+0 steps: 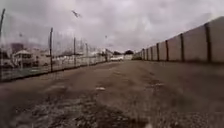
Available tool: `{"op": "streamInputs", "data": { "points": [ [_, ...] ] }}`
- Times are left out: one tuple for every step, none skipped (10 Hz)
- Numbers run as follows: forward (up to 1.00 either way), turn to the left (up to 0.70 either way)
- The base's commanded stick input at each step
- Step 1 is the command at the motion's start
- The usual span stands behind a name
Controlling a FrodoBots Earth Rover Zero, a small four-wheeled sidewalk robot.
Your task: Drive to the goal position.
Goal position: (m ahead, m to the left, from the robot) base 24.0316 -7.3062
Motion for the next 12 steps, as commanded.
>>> {"op": "streamInputs", "data": {
  "points": [
    [0.6,0.0],
    [0.6,0.0],
    [0.6,0.0],
    [0.6,-0.07],
    [0.6,-0.14],
    [0.6,-0.15],
    [0.6,-0.15],
    [0.6,-0.15],
    [0.6,-0.15],
    [0.6,-0.15],
    [0.6,-0.15],
    [0.6,-0.15]
  ]
}}
